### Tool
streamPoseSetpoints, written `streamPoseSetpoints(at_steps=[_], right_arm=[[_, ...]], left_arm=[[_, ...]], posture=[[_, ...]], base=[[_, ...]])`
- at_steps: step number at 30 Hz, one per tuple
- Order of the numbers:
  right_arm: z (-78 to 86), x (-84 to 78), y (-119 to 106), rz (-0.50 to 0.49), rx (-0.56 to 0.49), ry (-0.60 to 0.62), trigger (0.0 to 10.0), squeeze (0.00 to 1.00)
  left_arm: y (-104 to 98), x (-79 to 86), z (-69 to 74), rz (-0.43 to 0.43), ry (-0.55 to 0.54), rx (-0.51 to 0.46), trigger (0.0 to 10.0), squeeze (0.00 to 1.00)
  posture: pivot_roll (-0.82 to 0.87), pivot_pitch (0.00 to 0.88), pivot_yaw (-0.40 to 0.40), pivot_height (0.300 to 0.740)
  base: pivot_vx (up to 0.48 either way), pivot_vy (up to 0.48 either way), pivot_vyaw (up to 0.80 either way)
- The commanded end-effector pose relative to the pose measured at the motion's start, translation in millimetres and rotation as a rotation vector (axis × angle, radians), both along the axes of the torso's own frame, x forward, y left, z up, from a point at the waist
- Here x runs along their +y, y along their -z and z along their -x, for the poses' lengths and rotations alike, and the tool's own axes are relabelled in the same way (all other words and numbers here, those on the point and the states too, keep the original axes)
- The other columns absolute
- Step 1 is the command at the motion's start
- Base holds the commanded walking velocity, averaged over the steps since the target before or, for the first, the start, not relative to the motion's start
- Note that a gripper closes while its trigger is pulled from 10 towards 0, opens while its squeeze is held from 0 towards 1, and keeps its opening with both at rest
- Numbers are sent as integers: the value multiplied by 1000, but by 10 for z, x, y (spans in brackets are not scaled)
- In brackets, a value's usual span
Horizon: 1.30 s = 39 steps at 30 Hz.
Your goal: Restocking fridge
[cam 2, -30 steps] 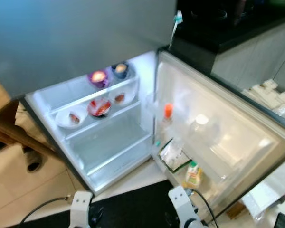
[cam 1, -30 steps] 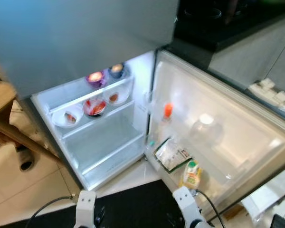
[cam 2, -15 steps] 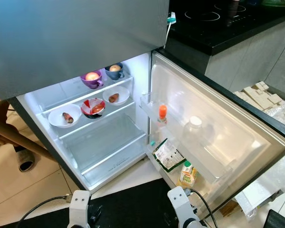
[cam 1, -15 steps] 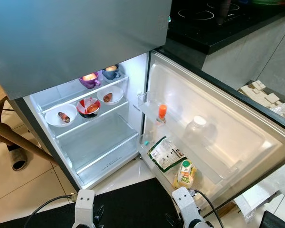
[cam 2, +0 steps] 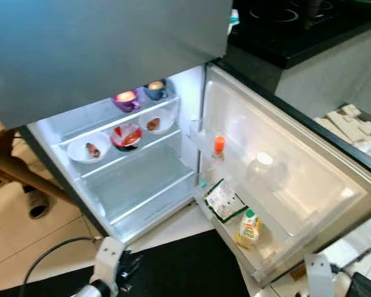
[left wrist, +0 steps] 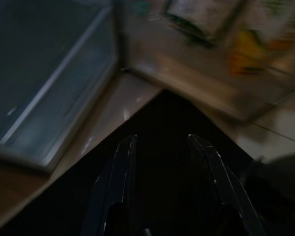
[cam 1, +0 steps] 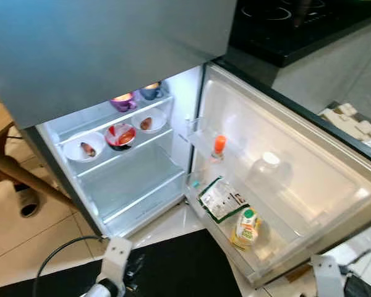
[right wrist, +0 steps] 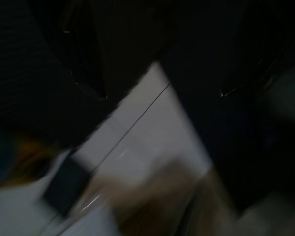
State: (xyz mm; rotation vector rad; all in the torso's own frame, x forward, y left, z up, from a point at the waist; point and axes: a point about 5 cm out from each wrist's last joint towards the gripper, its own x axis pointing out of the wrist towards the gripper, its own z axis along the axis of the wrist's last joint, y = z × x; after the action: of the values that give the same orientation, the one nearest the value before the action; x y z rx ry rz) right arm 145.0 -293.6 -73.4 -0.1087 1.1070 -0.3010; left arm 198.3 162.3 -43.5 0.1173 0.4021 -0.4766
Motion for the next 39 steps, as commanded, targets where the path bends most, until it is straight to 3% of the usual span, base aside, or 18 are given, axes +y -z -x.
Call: streamPoseSetpoints(at_steps=[1, 4, 9, 13, 14, 15, 16, 20, 22, 23, 24, 25, 26, 27, 30, 34, 37, 39], right_arm=[[141, -27, 42, 1, 44, 33, 10000, 0], [166, -72, 33, 30, 44, 55, 10000, 0], [-111, -670, -434, 363, -163, 184, 10000, 0], [-202, -846, -615, 428, -217, 269, 10000, 0], [-268, -936, -730, 451, -268, 325, 4863, 0], [-311, -992, -808, 465, -304, 362, 4863, 0], [-397, -1047, -919, 466, -374, 410, 0, 0], [-626, -1129, -1188, 430, -563, 519, 0, 0], [-791, -1120, -1328, 323, -712, 583, 3686, 0], [-868, -1102, -1379, 260, -775, 601, 4745, 0], [-868, -1102, -1379, 260, -775, 601, 4745, 0], [-945, -1072, -1420, 188, -831, 614, 8471, 0], [-990, -1053, -1441, 147, -860, 621, 8471, 0], [-1095, -1004, -1502, 100, -902, 573, 10000, 0], [-1168, -962, -1537, 67, -923, 539, 10000, 0], [-1310, -818, -1551, -66, -980, 471, 10000, 0], [-1327, -781, -1532, -102, -984, 455, 10000, 0], [-1354, -704, -1488, -183, -992, 425, 10000, 0]], left_arm=[[48, 55, 80, -21, -3, 27, 10000, 0], [42, 57, 73, -17, -13, 23, 10000, 0], [-179, 36, -89, 85, -17, -118, 10000, 0], [-237, 41, -109, 99, -10, -155, 10000, 0], [-246, 44, -112, 96, -5, -161, 10000, 0], [-250, 45, -113, 93, -2, -164, 10000, 0], [-255, 52, -117, 90, -3, -168, 10000, 0], [-275, 70, -135, 90, -11, -179, 10000, 0], [-289, 75, -141, 93, -12, -185, 10000, 0], [-292, 76, -141, 94, -12, -186, 10000, 0], [-292, 76, -141, 94, -12, -186, 10000, 0], [-295, 81, -136, 95, -13, -186, 10000, 0], [-298, 84, -132, 96, -13, -185, 10000, 0], [-279, 110, -105, 89, -16, -173, 10000, 0], [-256, 136, -80, 81, -23, -161, 10000, 0], [-199, 199, 5, 65, -36, -129, 10000, 0], [-184, 218, 27, 61, -42, -121, 10000, 0], [-155, 263, 66, 48, -64, -104, 10000, 0]], posture=[[-116, 95, 4, 719], [-117, 95, 6, 719], [-125, 99, 23, 719], [-128, 100, 25, 719], [-125, 97, 20, 719], [-124, 96, 17, 719], [-123, 96, 15, 719], [-120, 94, 12, 719], [-119, 95, 12, 719], [-119, 95, 13, 719], [-119, 95, 13, 719], [-118, 96, 14, 719], [-118, 96, 14, 719], [-116, 97, 14, 719], [-116, 97, 14, 719], [-114, 98, 16, 719], [-112, 99, 14, 719], [-111, 99, 13, 719]], base=[[0, 0, 0], [0, 0, 0], [0, 0, 0], [0, 0, 0], [0, 0, 0], [0, 0, 0], [0, 0, 0], [0, 0, 0], [0, 0, 0], [0, 0, 0], [0, 0, 0], [0, 0, 0], [0, 0, 0], [0, 0, 0], [0, 0, 0], [0, 0, 0], [0, 0, 0], [0, 0, 0]])
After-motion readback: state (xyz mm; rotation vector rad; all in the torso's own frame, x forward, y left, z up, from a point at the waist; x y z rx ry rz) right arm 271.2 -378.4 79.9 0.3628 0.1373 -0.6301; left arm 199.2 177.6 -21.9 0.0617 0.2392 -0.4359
